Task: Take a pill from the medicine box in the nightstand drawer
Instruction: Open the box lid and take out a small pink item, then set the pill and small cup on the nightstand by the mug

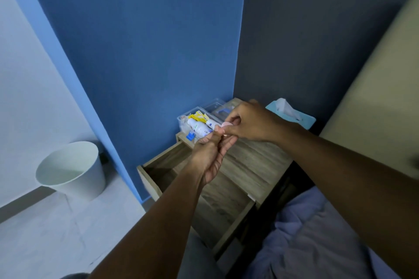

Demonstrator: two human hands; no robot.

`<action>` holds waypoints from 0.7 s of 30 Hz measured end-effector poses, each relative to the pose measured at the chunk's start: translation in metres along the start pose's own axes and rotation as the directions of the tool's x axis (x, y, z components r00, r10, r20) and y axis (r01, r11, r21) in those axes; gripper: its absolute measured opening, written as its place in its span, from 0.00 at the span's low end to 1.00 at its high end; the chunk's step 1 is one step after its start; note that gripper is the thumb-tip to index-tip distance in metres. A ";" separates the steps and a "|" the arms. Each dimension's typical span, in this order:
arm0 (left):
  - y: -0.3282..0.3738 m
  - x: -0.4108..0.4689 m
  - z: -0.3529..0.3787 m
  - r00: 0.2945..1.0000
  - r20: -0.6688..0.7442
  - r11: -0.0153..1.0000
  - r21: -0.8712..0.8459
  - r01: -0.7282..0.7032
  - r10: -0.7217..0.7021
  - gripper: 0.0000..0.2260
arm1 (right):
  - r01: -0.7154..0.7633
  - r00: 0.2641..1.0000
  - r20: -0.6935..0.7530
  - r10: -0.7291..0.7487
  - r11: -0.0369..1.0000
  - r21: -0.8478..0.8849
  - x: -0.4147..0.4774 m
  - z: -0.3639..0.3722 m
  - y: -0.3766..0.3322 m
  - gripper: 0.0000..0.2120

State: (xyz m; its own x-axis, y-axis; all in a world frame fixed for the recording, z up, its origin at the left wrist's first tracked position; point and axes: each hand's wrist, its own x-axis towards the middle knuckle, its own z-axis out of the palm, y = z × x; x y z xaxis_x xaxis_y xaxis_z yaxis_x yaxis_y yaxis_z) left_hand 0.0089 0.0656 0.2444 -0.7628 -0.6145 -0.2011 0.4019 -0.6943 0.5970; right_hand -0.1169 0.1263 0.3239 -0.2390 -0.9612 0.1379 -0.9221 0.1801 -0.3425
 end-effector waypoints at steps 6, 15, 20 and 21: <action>-0.011 0.013 -0.019 0.992 -0.114 0.997 -0.061 0.049 -0.056 0.14 | 0.107 0.994 -0.025 -0.105 0.987 0.124 0.004 0.008 0.014 0.13; -0.033 0.039 -0.036 0.989 -0.093 0.993 -0.046 0.109 -0.113 0.17 | -0.108 0.954 -0.236 0.184 0.947 0.302 -0.011 0.052 0.082 0.15; -0.055 0.067 -0.053 0.994 -0.075 0.986 0.141 0.090 -0.080 0.17 | -0.292 0.882 -0.238 0.406 0.869 0.400 -0.031 0.103 0.125 0.10; -0.060 0.075 -0.057 0.995 -0.081 0.979 0.186 0.080 -0.066 0.17 | -0.316 0.870 -0.238 0.433 0.858 0.406 -0.034 0.114 0.133 0.09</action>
State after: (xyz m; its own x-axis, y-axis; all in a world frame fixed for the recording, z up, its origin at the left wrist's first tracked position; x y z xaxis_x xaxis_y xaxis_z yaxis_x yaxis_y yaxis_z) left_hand -0.0431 0.0397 0.1492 -0.7443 -0.5958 -0.3018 0.2387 -0.6593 0.7130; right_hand -0.1969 0.1590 0.1675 -0.6790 -0.7083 0.1928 -0.5921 0.3732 -0.7142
